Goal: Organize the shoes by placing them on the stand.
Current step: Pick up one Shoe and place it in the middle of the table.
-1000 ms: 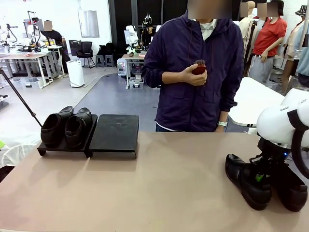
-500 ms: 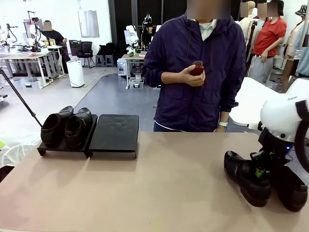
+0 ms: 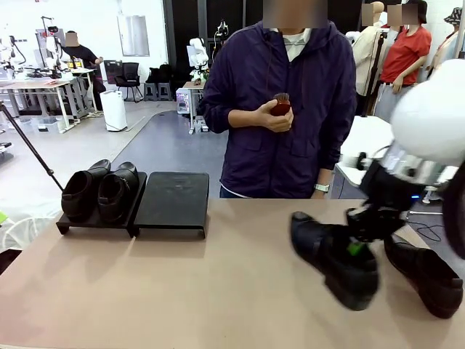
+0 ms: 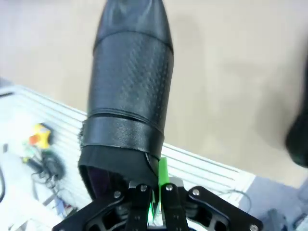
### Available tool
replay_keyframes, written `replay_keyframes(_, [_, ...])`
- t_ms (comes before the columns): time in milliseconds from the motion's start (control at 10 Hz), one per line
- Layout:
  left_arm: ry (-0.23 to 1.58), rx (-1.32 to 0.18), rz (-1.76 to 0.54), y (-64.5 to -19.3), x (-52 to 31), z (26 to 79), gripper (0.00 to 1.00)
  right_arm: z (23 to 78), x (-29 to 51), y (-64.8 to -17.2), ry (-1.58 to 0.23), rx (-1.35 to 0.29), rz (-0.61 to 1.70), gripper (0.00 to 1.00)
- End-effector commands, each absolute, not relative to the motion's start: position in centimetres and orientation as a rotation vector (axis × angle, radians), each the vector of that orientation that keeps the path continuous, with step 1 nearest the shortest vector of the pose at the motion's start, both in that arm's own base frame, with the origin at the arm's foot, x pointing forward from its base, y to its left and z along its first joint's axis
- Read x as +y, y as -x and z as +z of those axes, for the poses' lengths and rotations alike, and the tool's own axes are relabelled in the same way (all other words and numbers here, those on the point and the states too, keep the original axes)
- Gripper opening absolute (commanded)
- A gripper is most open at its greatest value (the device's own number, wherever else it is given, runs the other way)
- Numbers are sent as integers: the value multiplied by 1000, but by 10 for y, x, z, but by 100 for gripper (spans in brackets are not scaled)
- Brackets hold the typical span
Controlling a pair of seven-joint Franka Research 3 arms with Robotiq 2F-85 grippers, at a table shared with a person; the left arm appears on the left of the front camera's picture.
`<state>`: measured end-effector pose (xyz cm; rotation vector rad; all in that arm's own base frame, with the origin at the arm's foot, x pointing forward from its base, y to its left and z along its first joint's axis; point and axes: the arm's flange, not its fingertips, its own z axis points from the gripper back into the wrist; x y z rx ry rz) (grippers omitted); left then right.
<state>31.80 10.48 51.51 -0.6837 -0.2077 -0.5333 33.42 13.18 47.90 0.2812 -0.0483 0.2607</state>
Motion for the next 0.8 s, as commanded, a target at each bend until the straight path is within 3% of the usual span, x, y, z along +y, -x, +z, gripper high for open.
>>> replay_keyframes(0, [681, -197, -531, -316, 106, 516, 100, 463, 189, -373, -349, -129, 180, 0])
replay_keyframes(200, [681, -197, -531, -316, 106, 516, 100, 437, 235, -396, -339, -216, 62, 0])
replay_keyframes(400, [681, -197, -531, -316, 106, 516, 100, 397, 272, -413, -267, -199, 4, 0])
replay_keyframes(700, [681, -197, -531, -316, 106, 516, 100, 352, 313, -423, -265, -186, 83, 0])
